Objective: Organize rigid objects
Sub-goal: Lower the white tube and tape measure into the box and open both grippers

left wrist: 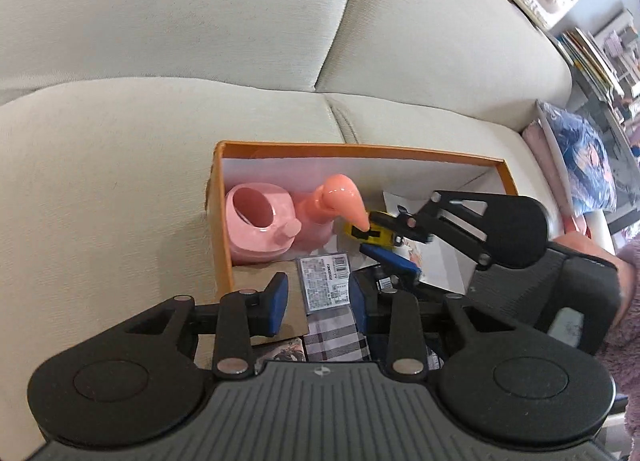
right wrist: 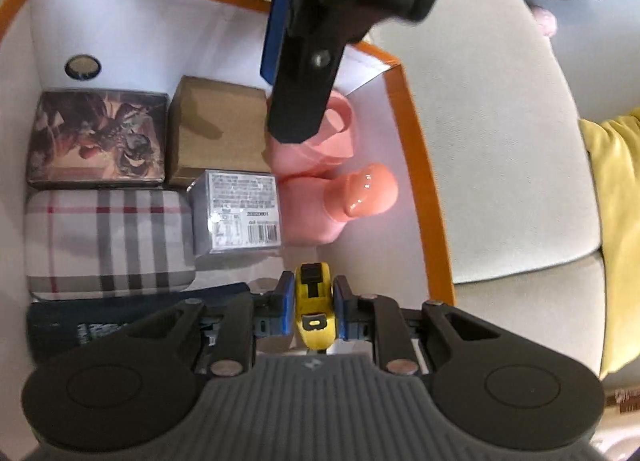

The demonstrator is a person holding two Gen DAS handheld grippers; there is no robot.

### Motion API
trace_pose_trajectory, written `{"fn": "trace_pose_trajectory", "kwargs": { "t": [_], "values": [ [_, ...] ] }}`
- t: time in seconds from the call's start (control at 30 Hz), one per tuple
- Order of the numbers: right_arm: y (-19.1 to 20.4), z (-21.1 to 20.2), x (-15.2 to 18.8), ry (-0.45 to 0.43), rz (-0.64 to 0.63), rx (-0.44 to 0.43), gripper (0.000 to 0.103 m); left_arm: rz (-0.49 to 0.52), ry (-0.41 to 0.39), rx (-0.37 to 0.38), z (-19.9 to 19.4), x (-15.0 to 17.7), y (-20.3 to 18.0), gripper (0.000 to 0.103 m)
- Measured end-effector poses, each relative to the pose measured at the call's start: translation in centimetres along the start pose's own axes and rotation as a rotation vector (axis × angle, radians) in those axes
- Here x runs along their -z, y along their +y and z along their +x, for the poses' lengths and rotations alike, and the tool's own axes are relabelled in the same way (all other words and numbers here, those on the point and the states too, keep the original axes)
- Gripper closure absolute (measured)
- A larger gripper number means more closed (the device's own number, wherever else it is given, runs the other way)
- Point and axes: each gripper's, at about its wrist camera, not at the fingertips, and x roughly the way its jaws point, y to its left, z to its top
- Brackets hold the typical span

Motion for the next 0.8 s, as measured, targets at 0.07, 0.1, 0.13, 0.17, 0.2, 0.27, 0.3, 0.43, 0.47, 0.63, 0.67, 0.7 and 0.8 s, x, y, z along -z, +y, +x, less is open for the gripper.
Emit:
{"fn": "trace_pose_trajectory", "kwargs": {
  "t": [0.07, 0.1, 0.13, 0.17, 0.2, 0.27, 0.3, 0.43, 0.47, 0.63, 0.67, 0.7, 0.8],
  "values": [
    [0.0, 0.7, -0.2, 0.001, -0.029, 0.007, 0.083, -0.005, -0.001, 0.005, -0.1, 0.1, 0.3, 0.066],
    [0.1, 1.0, -0.2, 0.002, -0.042, 0.01, 0.083, -0.007, -0.003, 0.008, -0.2, 0.1, 0.4, 0.066],
    [0.1, 1.3, -0.3, 0.005, -0.049, 0.012, 0.083, -0.01, -0.005, 0.013, -0.3, 0.2, 0.6, 0.066],
    [0.1, 1.6, -0.4, 0.008, -0.052, 0.013, 0.083, -0.014, -0.007, 0.019, -0.3, 0.2, 0.6, 0.066],
    [0.1, 1.9, -0.5, 0.013, -0.053, 0.012, 0.083, -0.015, -0.008, 0.023, -0.6, 0.4, 0.9, 0.066],
    [0.1, 2.4, -0.7, 0.027, -0.052, 0.007, 0.083, -0.016, -0.009, 0.028, -0.8, 0.6, 1.0, 0.066],
    [0.1, 2.5, -0.8, 0.033, -0.048, 0.003, 0.083, -0.018, -0.01, 0.03, -1.0, 0.7, 1.1, 0.066],
    [-0.1, 2.8, -1.1, 0.053, -0.026, -0.021, 0.081, -0.031, -0.018, 0.028, -1.6, 1.0, 1.5, 0.065],
    [-0.2, 2.7, -1.1, 0.059, -0.023, -0.027, 0.081, -0.034, -0.021, 0.028, -1.8, 1.1, 1.5, 0.065],
    [-0.6, 1.7, -1.4, 0.078, -0.029, -0.045, 0.067, -0.046, -0.039, 0.033, -3.0, 1.5, 1.6, 0.065],
    [-0.7, 1.4, -1.5, 0.08, -0.028, -0.049, 0.067, -0.044, -0.042, 0.032, -3.2, 1.6, 1.5, 0.065],
    [-0.8, 1.1, -1.5, 0.082, -0.028, -0.052, 0.067, -0.041, -0.047, 0.031, -3.4, 1.7, 1.4, 0.065],
    [-1.1, 0.1, -1.6, 0.093, -0.028, -0.051, 0.064, -0.035, -0.058, 0.034, -4.2, 1.9, 1.1, 0.065]
  ]
}}
